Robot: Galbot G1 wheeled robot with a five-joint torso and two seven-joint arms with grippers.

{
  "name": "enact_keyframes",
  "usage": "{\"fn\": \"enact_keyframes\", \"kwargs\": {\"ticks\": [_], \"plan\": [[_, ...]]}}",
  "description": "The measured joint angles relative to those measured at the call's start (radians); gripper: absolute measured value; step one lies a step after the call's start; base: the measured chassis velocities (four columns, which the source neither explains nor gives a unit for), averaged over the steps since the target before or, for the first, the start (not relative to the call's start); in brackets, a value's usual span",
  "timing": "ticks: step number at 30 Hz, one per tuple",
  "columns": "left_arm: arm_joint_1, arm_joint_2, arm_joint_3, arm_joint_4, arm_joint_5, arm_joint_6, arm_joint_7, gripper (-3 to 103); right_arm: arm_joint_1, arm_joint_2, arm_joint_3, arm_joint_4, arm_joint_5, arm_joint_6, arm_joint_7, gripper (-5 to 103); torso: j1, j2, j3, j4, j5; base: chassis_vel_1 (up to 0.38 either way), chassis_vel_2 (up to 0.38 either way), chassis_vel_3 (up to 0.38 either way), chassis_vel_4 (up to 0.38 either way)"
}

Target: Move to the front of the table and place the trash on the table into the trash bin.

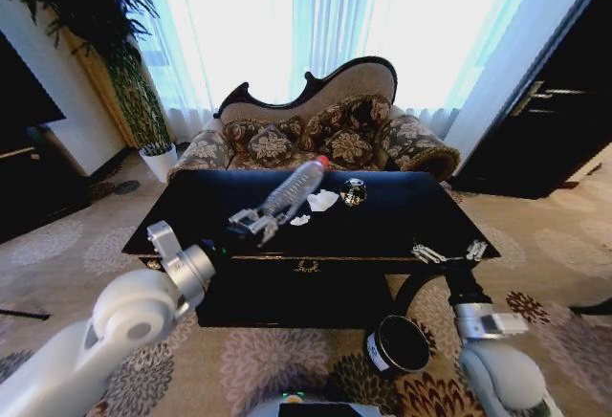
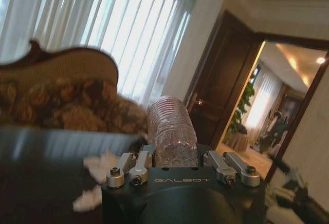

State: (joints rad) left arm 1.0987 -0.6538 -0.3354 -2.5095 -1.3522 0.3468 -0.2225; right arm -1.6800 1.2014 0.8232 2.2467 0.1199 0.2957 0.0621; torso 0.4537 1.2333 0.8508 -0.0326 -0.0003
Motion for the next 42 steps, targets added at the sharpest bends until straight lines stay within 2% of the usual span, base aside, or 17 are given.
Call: {"fn": "enact_keyframes", "kwargs": {"ticks": [1,3,5,6,8,10,11,12,14,16,17,21,29,32,35,36,42], "plan": [[0.000,0.000,0.000,0.000,0.000,0.000,0.000,38,0.000,0.000,0.000,0.000,0.000,0.000,0.000,100,0.000,0.000,0.000,0.0000,0.0000,0.000,0.000,0.000,0.000],[0.024,-0.006,0.000,-0.002,-0.017,0.002,-0.012,38,0.014,0.004,0.004,-0.007,-0.097,0.068,-0.001,100,0.000,0.000,0.000,0.0000,0.0002,0.000,0.000,0.000,0.000],[0.049,-0.012,0.002,-0.002,-0.033,0.002,-0.024,38,0.035,0.004,0.015,-0.015,-0.282,0.186,-0.003,100,0.000,0.000,0.000,0.0004,0.0000,0.000,0.000,0.000,0.000],[0.049,-0.012,0.002,-0.002,-0.033,0.002,-0.024,38,0.035,0.004,0.015,-0.015,-0.282,0.186,-0.003,100,0.000,0.000,0.000,0.0004,0.0000,0.000,0.000,0.000,0.000],[0.055,-0.013,0.009,-0.001,-0.031,0.001,-0.026,38,0.045,0.001,0.021,-0.018,-0.387,0.251,-0.002,100,0.000,0.000,0.000,0.0001,0.0001,0.000,0.000,0.000,0.000],[0.056,-0.013,0.026,0.001,-0.029,-0.003,-0.026,38,0.065,-0.002,0.026,-0.022,-0.554,0.341,0.010,100,0.000,0.000,0.000,0.0002,0.0000,0.000,0.000,0.000,0.000],[0.052,-0.014,0.032,0.002,-0.032,-0.004,-0.025,38,0.072,-0.001,0.024,-0.024,-0.609,0.363,0.020,100,0.000,0.000,0.000,0.0003,0.0000,0.000,0.000,0.000,0.000],[0.052,-0.014,0.032,0.002,-0.032,-0.004,-0.025,38,0.072,-0.001,0.024,-0.024,-0.609,0.363,0.020,100,0.000,0.000,0.000,0.0003,0.0000,0.000,0.000,0.000,0.000],[0.043,-0.015,0.042,0.003,-0.048,-0.005,-0.023,38,0.080,0.004,0.018,-0.031,-0.690,0.392,0.036,100,0.000,0.000,0.000,0.0001,0.0000,0.000,0.000,0.000,0.000],[0.027,-0.017,0.047,0.005,-0.110,-0.008,-0.024,38,0.089,0.010,0.012,-0.041,-0.811,0.424,0.072,100,0.000,0.000,0.000,0.0001,0.0000,0.000,0.000,0.000,0.000],[0.027,-0.017,0.047,0.005,-0.110,-0.008,-0.024,38,0.089,0.010,0.012,-0.041,-0.811,0.424,0.072,100,0.000,0.000,0.000,0.0001,0.0000,0.000,0.000,0.000,0.000],[-0.023,-0.018,0.066,0.006,-0.210,-0.014,-0.037,38,0.112,0.008,0.003,-0.070,-0.939,0.435,0.132,100,0.000,0.000,0.000,0.0001,0.0001,0.000,0.000,0.000,0.000],[-0.085,-0.029,0.151,0.008,-0.270,-0.018,-0.031,38,0.135,-0.001,-0.018,-0.121,-0.982,0.427,0.153,100,0.000,0.000,0.000,0.0001,0.0001,0.000,0.000,0.000,0.000],[-0.128,-0.029,0.209,0.008,-0.259,-0.017,-0.001,38,0.136,-0.001,-0.022,-0.130,-0.981,0.423,0.154,100,0.000,0.000,0.000,0.0002,0.0002,0.000,0.000,0.000,0.000],[-0.162,-0.033,0.244,0.008,-0.255,-0.017,0.005,38,0.136,-0.002,-0.023,-0.131,-0.976,0.420,0.154,100,0.000,0.000,0.000,0.0000,0.0002,0.000,0.000,0.000,0.000],[-0.195,-0.039,0.281,0.008,-0.253,-0.018,0.006,38,0.135,-0.005,-0.022,-0.129,-0.967,0.415,0.154,100,0.000,0.000,0.000,0.0000,0.0002,0.000,0.000,0.000,0.000],[-0.191,-0.056,0.310,0.009,-0.245,-0.018,0.006,38,0.126,-0.008,-0.017,-0.119,-0.938,0.402,0.152,100,0.000,0.000,0.000,0.0001,0.0002,0.000,0.000,0.000,0.000]]}}
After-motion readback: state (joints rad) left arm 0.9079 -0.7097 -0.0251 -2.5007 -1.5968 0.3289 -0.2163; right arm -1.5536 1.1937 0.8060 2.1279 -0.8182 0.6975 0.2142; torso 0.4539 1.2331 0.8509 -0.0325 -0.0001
